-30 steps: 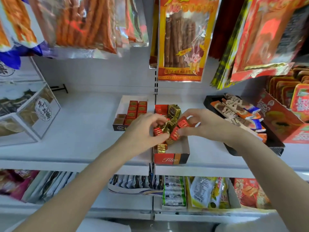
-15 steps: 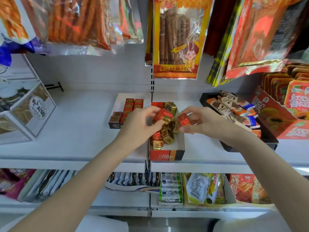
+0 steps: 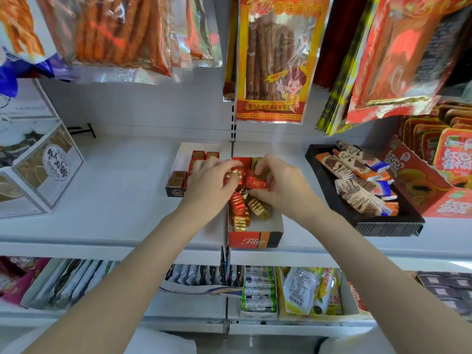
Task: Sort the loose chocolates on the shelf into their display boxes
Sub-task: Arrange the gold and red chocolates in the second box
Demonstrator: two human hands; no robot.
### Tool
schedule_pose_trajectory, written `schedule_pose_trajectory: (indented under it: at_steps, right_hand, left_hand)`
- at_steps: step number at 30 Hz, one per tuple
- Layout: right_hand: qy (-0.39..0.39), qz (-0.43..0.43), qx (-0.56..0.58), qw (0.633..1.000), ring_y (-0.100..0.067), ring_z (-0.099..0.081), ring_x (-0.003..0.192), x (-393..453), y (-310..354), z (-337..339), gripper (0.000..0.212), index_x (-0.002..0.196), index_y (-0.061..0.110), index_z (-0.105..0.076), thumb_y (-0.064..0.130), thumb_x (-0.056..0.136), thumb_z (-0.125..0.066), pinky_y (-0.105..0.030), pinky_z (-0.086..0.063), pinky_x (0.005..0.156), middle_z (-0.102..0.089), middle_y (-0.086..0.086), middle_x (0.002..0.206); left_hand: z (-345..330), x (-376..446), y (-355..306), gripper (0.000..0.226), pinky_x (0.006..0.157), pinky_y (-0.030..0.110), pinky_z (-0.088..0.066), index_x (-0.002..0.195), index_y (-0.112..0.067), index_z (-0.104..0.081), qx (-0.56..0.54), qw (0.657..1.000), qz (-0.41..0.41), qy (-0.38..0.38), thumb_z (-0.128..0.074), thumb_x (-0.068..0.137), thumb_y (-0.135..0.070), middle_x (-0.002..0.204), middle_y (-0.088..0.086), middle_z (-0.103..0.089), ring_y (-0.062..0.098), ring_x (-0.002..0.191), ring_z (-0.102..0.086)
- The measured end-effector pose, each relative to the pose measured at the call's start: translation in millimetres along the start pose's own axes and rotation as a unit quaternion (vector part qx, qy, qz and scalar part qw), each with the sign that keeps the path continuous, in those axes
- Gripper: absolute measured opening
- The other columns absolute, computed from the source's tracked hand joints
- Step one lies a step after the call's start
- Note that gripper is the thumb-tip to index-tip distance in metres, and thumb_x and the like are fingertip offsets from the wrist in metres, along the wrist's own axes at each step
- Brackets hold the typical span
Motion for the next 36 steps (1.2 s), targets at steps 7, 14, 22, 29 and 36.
schedule_pose_trajectory:
  at_steps: [7, 14, 22, 29, 36]
  right_hand:
    - [0.054, 0.018, 0.031, 0.998, -0.007, -0.058, 0.091, 3, 0, 13, 0.035, 0.116, 0.010, -0.059, 0.003, 0.083, -0.061, -0.003, -0.043, 0.076, -0.062, -0.004, 0.109]
    - [0.154, 0.047, -0.180, 0.970, -0.014, -0.044, 0.092, -18, 14, 0, 0.026, 0.093, 0.017, -0.068, 0.037, 0.077, -0.068, -0.026, -0.038, 0.073, -0.066, 0.002, 0.089]
    - [0.152, 0.039, -0.206, 0.966, -0.018, -0.044, 0.097, -12, 13, -8, 0.016, 0.098, 0.022, -0.067, 0.018, 0.085, -0.058, -0.028, -0.034, 0.078, -0.067, 0.002, 0.096]
    - [0.213, 0.054, -0.240, 0.945, -0.016, -0.035, 0.102, -17, 12, -18, 0.019, 0.094, 0.030, -0.071, 0.022, 0.088, -0.055, -0.030, -0.023, 0.081, -0.048, 0.016, 0.076]
    - [0.127, 0.025, -0.185, 0.974, -0.019, -0.052, 0.096, 3, 11, 15, 0.016, 0.097, 0.022, -0.069, 0.022, 0.086, -0.057, -0.035, -0.042, 0.089, -0.069, 0.003, 0.095]
  left_hand:
    - [-1, -8, -4, 0.042, 0.104, 0.030, -0.025, 0.133, -0.031, -0.043, -0.008, 0.997, -0.066, 0.041, -0.049, 0.091, -0.025, 0.133, -0.004, -0.042, 0.015, 0.126, -0.030]
    - [3, -4, -4, 0.042, 0.099, 0.024, -0.026, 0.131, -0.030, -0.046, -0.001, 0.996, -0.081, 0.027, -0.051, 0.090, -0.022, 0.128, -0.005, -0.045, 0.013, 0.121, -0.034]
    - [5, -5, -7, 0.041, 0.099, 0.021, -0.026, 0.131, -0.023, -0.047, 0.013, 0.996, -0.089, 0.023, -0.052, 0.090, -0.022, 0.129, -0.004, -0.048, 0.012, 0.122, -0.036]
    - [5, -5, -11, 0.040, 0.100, 0.022, -0.025, 0.131, -0.022, -0.048, 0.041, 0.993, -0.103, 0.029, -0.050, 0.091, -0.023, 0.131, -0.005, -0.048, 0.013, 0.123, -0.035]
    - [4, -5, -9, 0.039, 0.098, 0.020, -0.024, 0.131, -0.021, -0.047, 0.053, 0.992, -0.109, 0.034, -0.048, 0.092, -0.024, 0.131, -0.006, -0.048, 0.012, 0.122, -0.035]
Point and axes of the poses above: each hand's wrist, its own x-axis towards the middle knuckle, its own z-axis out of the back of the hand, y = z × x, the point moved 8 cm from there along x, towards the middle knuckle
